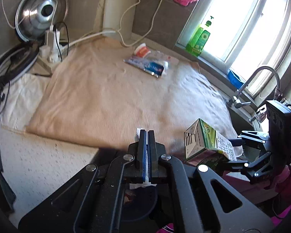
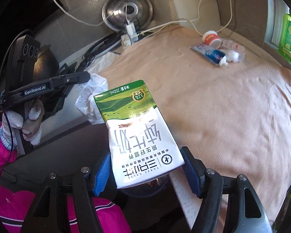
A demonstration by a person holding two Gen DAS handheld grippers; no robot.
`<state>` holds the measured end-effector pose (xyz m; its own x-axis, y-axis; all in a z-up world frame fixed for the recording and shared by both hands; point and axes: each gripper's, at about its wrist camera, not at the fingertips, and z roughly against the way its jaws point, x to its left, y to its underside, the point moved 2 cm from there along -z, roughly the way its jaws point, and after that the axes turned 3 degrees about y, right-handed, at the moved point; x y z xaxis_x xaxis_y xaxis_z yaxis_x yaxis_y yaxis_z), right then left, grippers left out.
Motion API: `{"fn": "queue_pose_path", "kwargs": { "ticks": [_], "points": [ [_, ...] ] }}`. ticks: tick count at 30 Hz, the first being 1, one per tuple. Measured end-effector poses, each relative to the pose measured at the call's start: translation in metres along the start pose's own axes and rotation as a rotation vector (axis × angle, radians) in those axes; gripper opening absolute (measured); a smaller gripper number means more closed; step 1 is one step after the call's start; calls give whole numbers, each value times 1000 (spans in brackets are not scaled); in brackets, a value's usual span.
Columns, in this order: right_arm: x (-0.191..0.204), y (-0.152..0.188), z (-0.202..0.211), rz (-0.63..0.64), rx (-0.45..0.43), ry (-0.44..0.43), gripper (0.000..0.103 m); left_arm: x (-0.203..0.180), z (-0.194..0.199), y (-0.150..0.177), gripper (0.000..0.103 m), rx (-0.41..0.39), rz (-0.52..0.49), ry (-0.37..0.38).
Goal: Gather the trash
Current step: 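Lift the carton and tissue and carry both down over the blue basket, then open the right tool and left tool to drop carton and tissue into basket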
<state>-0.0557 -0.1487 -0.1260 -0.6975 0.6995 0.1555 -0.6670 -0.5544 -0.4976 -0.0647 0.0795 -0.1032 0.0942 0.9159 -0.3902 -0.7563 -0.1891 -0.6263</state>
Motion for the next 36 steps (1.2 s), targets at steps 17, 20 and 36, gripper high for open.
{"fn": "queue_pose_path", "kwargs": {
  "ticks": [17,20,36],
  "points": [
    [31,70,-95,12,224,30,70,23,-76,91,0,220,25,-47],
    [33,75,-111,30,254,44,70,29,-87,101,0,249,35,-55],
    [28,93,-166,38,351,75,71,44,-130,136,0,366,26,-116]
  ]
}}
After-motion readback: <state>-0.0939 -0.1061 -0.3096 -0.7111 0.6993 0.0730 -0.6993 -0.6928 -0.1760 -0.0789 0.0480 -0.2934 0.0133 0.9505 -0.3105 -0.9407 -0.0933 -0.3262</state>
